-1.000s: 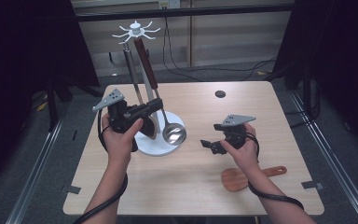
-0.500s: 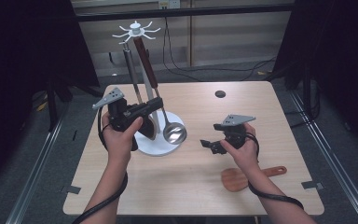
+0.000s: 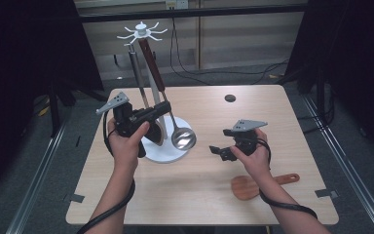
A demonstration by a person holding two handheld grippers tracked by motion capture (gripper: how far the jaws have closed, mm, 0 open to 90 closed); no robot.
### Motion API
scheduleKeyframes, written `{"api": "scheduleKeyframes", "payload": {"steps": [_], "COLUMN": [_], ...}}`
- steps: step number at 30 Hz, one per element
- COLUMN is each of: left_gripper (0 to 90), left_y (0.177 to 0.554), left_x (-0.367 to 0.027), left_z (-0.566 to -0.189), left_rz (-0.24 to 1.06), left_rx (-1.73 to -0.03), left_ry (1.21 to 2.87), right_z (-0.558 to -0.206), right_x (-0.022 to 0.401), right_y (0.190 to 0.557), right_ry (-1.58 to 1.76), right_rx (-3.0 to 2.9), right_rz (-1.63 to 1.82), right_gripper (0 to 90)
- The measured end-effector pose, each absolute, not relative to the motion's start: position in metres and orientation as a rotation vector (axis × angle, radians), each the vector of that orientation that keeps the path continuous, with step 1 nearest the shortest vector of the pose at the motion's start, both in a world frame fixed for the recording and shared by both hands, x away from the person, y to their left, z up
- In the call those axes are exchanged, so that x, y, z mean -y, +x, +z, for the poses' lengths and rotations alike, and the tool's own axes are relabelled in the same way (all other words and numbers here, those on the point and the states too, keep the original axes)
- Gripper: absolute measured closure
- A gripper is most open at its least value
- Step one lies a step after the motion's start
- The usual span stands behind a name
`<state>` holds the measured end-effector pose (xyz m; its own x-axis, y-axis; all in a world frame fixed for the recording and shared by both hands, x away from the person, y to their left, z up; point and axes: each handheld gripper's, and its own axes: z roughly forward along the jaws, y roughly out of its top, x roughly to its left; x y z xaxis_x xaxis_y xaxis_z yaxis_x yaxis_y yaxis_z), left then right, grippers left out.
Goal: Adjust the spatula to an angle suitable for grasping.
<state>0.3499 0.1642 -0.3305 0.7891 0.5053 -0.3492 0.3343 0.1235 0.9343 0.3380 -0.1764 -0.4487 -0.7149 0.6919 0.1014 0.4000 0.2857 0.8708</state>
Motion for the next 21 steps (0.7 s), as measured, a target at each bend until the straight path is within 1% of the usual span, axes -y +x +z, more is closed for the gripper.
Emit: {"api": "scheduleKeyframes", "payload": {"steps": [10, 11, 12, 15, 21], "left_gripper": [84.2, 84.2, 84.1, 83.8, 82.5], "left_y": [0.348, 0.348, 0.349, 0.349, 0.351], "left_x": [-0.175, -0.174, -0.176, -0.177, -0.178], "left_z": [-0.335, -0.336, -0.337, -0.338, -0.342], "left_rz": [0.163, 0.151, 0.164, 0.163, 0.212], "left_rx": [-0.745, -0.765, -0.75, -0.761, -0.785], "left_ry": [1.457, 1.424, 1.449, 1.432, 1.429], "right_z": [-0.449, -0.449, -0.449, -0.449, -0.448], "right_x": [0.175, 0.174, 0.174, 0.174, 0.174], "right_y": [0.338, 0.338, 0.338, 0.338, 0.338], "right_ry": [0.991, 0.99, 0.989, 0.985, 0.983], "right_rx": [-2.267, -2.269, -2.273, -2.275, -2.275], "right_rz": [1.396, 1.396, 1.396, 1.397, 1.395], "right_gripper": [11.9, 11.9, 11.9, 11.9, 11.9]}}
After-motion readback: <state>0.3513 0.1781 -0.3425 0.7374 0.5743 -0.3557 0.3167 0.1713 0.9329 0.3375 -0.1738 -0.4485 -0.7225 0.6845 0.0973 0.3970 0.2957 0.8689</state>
